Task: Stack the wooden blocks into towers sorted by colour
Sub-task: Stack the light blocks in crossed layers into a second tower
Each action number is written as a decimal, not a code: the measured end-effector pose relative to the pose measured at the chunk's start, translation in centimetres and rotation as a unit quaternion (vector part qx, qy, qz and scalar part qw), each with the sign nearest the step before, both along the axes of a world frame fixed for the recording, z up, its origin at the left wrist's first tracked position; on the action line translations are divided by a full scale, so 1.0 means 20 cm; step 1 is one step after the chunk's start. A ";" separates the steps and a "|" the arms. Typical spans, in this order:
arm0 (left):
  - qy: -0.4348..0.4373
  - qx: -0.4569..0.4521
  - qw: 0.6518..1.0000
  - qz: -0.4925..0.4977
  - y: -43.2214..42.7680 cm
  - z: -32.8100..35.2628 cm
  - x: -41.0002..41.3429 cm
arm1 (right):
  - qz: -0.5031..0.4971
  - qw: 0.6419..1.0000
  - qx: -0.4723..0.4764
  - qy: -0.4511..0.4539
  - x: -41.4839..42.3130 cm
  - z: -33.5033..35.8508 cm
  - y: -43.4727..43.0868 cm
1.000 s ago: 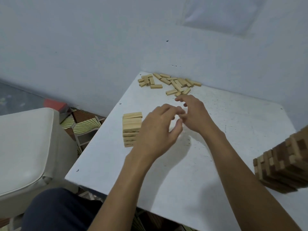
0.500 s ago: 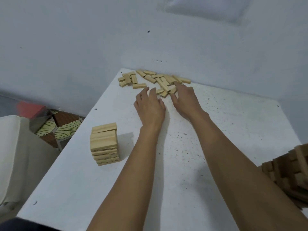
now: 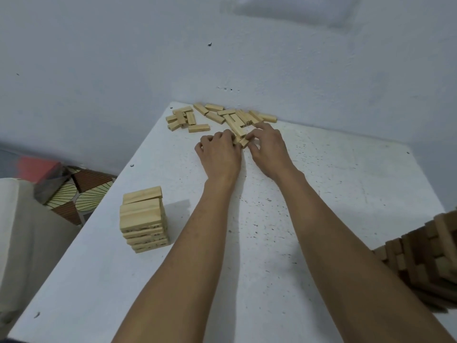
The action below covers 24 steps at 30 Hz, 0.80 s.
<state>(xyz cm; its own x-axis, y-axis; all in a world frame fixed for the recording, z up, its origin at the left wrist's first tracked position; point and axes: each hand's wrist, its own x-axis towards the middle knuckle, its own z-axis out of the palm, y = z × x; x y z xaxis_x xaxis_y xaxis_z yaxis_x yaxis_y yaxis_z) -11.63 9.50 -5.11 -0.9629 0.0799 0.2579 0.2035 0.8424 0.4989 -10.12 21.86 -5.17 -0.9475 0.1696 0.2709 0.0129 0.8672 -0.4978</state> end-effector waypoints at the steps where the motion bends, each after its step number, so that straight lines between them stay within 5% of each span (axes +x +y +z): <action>1: 0.003 -0.007 1.000 0.000 0.00 0.01 0.00 | 0.006 1.000 -0.013 -0.002 0.01 0.00 0.00; 24: -0.076 -0.012 0.976 -0.205 -0.23 0.08 0.45 | 0.040 0.996 -0.033 -0.078 0.74 0.08 -0.10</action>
